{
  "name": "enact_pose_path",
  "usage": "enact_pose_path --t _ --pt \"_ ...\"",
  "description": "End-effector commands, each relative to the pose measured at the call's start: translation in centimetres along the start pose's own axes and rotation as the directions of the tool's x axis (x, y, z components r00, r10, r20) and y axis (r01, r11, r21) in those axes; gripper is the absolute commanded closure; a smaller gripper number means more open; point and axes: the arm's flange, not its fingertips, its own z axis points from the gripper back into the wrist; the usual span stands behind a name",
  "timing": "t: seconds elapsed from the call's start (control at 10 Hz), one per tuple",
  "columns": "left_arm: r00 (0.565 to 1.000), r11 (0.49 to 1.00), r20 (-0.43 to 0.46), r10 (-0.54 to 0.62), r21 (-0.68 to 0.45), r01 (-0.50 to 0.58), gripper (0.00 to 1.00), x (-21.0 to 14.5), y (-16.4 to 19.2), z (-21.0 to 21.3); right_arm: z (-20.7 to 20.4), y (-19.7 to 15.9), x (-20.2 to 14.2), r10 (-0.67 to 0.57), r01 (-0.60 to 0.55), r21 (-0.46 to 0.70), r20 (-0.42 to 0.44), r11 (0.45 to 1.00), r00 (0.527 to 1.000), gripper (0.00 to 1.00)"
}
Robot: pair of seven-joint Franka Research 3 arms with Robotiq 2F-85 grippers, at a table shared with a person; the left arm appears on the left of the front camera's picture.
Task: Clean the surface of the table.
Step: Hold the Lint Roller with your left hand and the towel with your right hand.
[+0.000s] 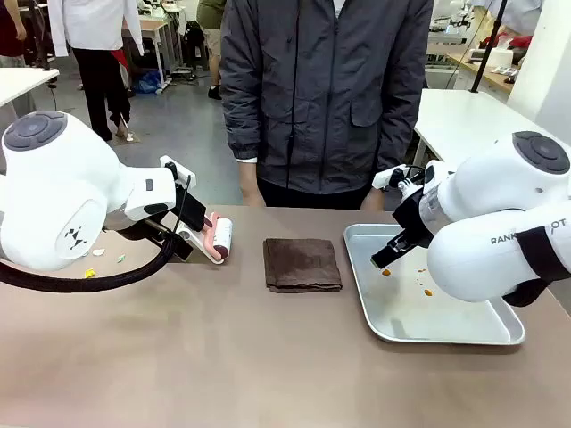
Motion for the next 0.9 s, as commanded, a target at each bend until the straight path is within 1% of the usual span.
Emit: enact_pose_path --t 0.0,0.8 --pt "1.0 1.0 0.0 0.0 0.0 0.0 0.0 0.0 0.0 0.01 0.01 0.0 0.0 0.0 0.0 0.0 0.0 1.0 1.0 0.0" --pt "1.0 1.0 0.0 0.0 0.0 0.0 0.0 0.0 0.0 0.01 0.01 0.0 0.0 0.0 0.0 0.0 0.0 1.0 1.0 0.0"
